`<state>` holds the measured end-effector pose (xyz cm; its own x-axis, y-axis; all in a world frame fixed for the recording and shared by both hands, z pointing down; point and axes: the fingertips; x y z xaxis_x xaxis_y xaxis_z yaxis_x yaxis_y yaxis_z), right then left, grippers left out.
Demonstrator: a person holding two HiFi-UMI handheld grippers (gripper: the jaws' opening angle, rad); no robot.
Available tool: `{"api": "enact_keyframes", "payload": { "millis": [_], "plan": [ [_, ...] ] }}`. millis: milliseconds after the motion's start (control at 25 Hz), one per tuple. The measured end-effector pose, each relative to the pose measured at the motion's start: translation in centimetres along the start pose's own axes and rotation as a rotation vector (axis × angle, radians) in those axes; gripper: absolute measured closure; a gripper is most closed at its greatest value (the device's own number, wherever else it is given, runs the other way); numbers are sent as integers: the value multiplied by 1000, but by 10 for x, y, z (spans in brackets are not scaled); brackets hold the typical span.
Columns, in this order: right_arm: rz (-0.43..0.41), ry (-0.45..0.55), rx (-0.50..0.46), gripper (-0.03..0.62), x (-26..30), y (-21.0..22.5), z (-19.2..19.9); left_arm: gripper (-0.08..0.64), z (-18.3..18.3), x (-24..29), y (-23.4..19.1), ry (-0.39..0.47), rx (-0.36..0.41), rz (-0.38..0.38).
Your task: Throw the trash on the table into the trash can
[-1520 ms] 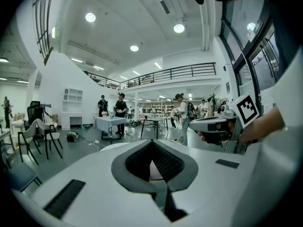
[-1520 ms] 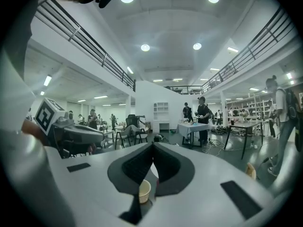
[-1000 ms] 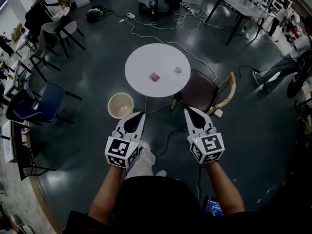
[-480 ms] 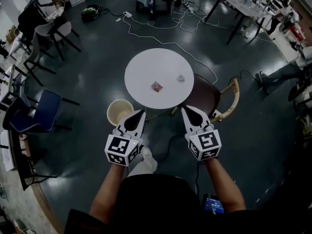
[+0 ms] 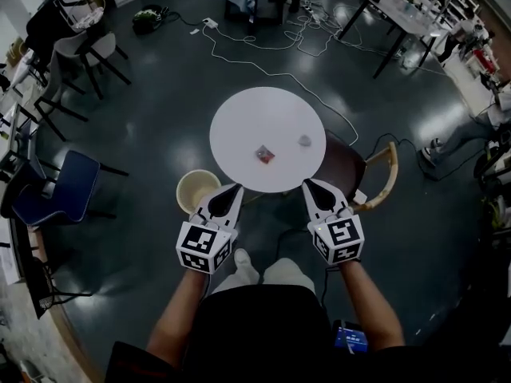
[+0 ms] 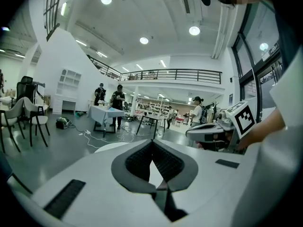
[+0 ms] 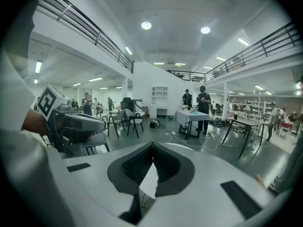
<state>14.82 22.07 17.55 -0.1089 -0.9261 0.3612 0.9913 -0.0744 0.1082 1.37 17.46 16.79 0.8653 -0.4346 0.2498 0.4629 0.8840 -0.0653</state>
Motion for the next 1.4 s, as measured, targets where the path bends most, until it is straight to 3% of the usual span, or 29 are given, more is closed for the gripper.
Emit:
{"api": "enact_keyframes", "payload": {
  "millis": [360, 720, 1200, 1240, 1320, 1400],
  "plan": [
    [-9, -30, -2, 574, 32, 14, 4, 552, 3, 17, -12, -25, -8, -13],
    [-82, -103, -36, 574, 86, 41, 20, 552, 9, 58, -24, -55, -22, -59],
    [-205, -317, -62, 571, 196, 68, 94, 552, 69, 98, -63, -172, -114, -181],
    [-209, -331, -63, 562, 207, 70, 99, 552, 73, 101, -67, -180, -123, -189],
    [-223, -352, -59, 433, 226, 72, 112, 552, 83, 105, -74, -196, -139, -203],
    [-232, -368, -49, 422, 244, 73, 125, 552, 93, 109, -81, -214, -149, -216]
  ]
}}
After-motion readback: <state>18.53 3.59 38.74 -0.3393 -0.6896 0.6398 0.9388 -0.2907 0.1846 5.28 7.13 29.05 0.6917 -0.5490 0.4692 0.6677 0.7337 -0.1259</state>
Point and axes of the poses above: the fingertips, and each gripper's own axes: x forward along the fingers, y to its right, z out of its underside, and after that the axes turned 8 degrees about x, right-handed
